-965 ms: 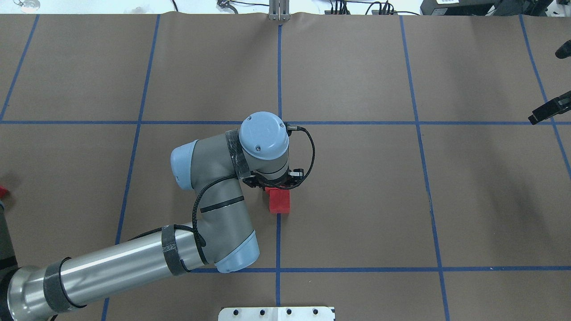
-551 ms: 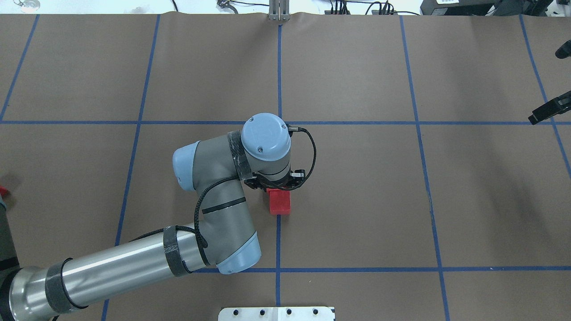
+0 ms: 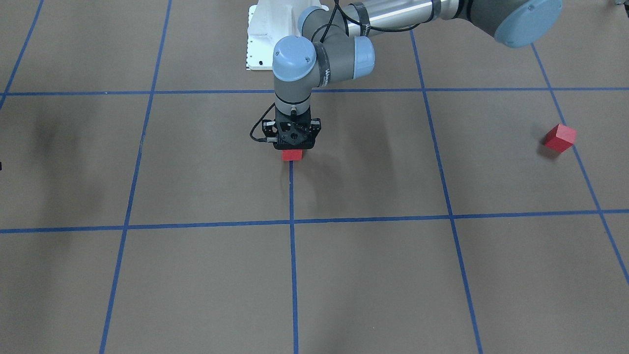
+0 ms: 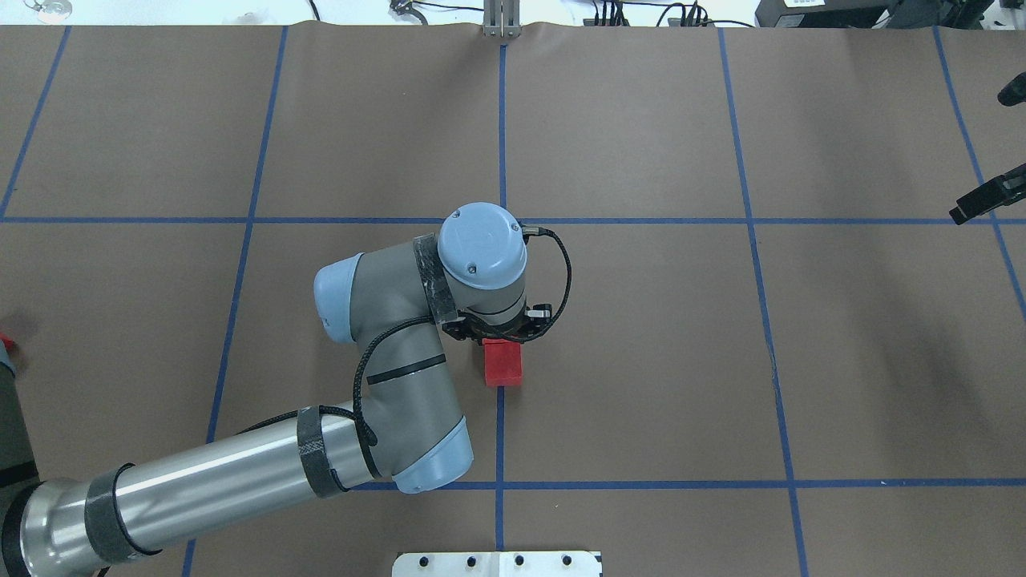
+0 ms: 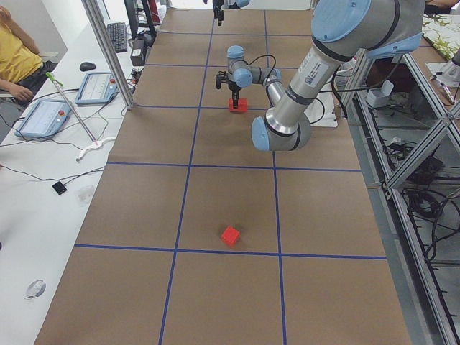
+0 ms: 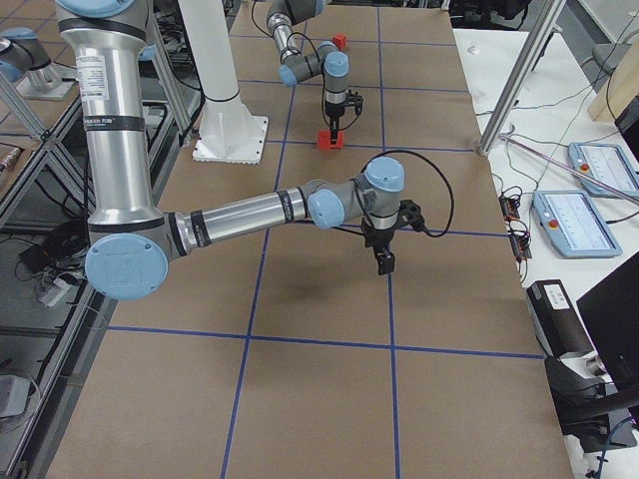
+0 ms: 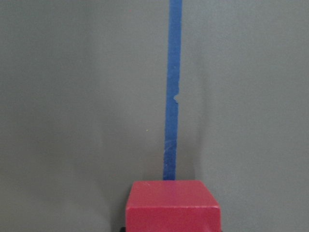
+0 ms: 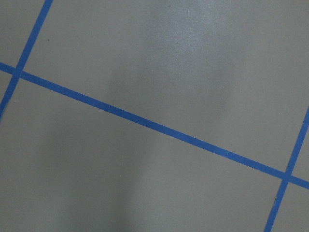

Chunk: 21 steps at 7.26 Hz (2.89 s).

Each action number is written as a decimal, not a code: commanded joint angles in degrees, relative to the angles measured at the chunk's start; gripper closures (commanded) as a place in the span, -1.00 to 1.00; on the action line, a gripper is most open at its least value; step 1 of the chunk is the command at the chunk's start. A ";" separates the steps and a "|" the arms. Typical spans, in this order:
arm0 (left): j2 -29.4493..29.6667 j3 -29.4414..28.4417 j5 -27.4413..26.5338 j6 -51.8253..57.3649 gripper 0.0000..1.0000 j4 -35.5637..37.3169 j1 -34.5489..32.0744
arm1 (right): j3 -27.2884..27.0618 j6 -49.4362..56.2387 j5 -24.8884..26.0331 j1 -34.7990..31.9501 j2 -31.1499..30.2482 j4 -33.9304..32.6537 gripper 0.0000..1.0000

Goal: Form red blocks into L shape at center
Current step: 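Adjust and set the red cube against the center cube, nearer the robot, then open the left gripper and withdraw it from the cube pair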

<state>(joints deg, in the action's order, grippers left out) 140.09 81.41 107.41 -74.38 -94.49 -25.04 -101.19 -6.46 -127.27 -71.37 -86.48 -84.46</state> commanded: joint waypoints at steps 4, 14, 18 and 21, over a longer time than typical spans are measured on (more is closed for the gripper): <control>0.10 -0.02 -0.09 -0.06 -0.04 -0.08 0.16 | 0.02 -0.05 0.00 0.00 0.00 0.00 -1.00; -0.25 7.15 4.01 5.79 -0.99 3.85 -4.48 | -0.06 -0.05 0.00 0.00 0.00 0.00 -1.00; -23.20 26.92 12.37 28.26 -0.99 4.67 -15.80 | 0.11 -0.05 -0.09 0.00 -0.18 0.00 -1.00; -45.79 30.58 18.23 46.39 -0.98 -7.05 -26.43 | 0.11 -0.05 0.00 0.00 -0.27 0.00 -1.00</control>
<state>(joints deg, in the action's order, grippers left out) 103.67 111.60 121.86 -34.53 -95.24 -46.91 -101.08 -6.50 -127.27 -71.37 -86.72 -84.46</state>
